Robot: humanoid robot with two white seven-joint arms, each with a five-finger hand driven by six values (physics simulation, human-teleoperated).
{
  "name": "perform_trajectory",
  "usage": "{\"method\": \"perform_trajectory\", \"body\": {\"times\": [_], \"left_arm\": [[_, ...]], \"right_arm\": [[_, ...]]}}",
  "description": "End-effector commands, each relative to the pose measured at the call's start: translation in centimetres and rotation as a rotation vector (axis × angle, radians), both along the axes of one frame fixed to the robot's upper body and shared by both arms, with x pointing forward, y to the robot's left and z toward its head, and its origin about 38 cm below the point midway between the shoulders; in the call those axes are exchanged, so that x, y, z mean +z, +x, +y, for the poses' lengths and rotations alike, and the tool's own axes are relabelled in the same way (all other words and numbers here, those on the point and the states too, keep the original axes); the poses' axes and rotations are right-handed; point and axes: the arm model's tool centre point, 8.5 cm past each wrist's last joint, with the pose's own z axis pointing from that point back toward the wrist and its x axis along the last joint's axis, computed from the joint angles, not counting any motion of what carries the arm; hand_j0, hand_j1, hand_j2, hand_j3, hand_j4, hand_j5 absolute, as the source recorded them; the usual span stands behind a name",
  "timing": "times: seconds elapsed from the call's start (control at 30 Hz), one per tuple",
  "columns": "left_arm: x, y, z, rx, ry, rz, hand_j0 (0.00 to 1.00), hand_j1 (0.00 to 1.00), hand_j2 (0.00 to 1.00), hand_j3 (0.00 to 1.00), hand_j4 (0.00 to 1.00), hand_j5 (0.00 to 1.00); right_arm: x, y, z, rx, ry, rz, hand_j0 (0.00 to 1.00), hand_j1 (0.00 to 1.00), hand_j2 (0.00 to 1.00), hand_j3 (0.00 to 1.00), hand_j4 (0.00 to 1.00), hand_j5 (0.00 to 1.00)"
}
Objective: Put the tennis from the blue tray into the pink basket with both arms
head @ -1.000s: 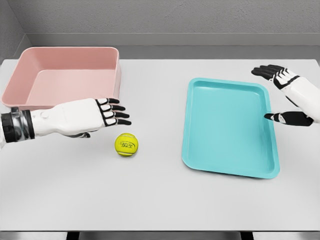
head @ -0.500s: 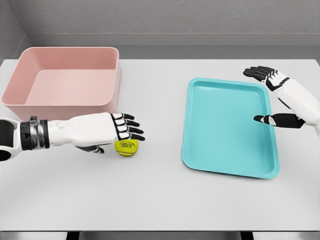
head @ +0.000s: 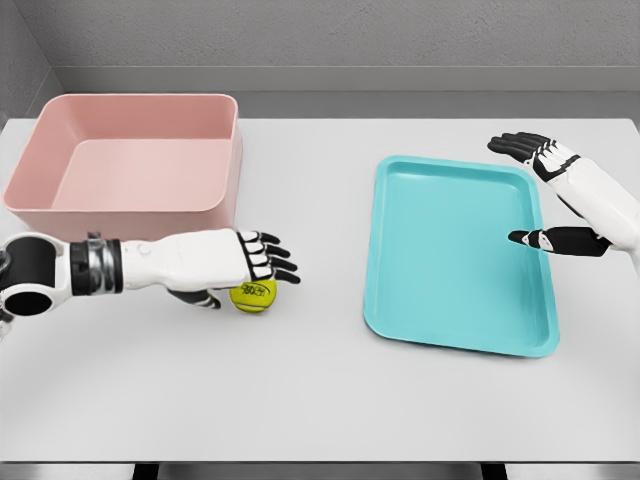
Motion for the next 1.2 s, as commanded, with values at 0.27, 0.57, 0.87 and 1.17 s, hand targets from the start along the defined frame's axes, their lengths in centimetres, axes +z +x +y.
{"method": "perform_trajectory", "body": {"times": [0.27,0.57,0.87,1.17], "left_arm": [[-1.5,0.9,-0.9,0.001,0.012,0.039,1.0,1.0,1.0,1.0,1.0,1.0],[-2.7,1.1,-1.5,-0.006,0.026,0.065,1.0,1.0,1.0,1.0,1.0,1.0],[-3.2,1.2,-1.1,0.004,0.053,0.082,0.9,0.9,0.9,0.9,0.9,0.9],[-3.9,1.5,-0.3,0.026,0.08,0.1,0.73,0.73,0.73,0.73,0.73,0.73]], "right_arm": [[0.1,0.0,0.0,0.001,0.007,-0.001,1.0,1.0,1.0,1.0,1.0,1.0],[0.1,0.0,-0.1,-0.001,0.007,-0.001,1.0,1.0,1.0,1.0,1.0,1.0],[0.1,0.0,-0.1,-0.001,0.009,0.001,1.0,1.0,1.0,1.0,1.0,1.0],[0.1,0.0,-0.1,-0.001,0.008,0.001,1.0,1.0,1.0,1.0,1.0,1.0]]}}
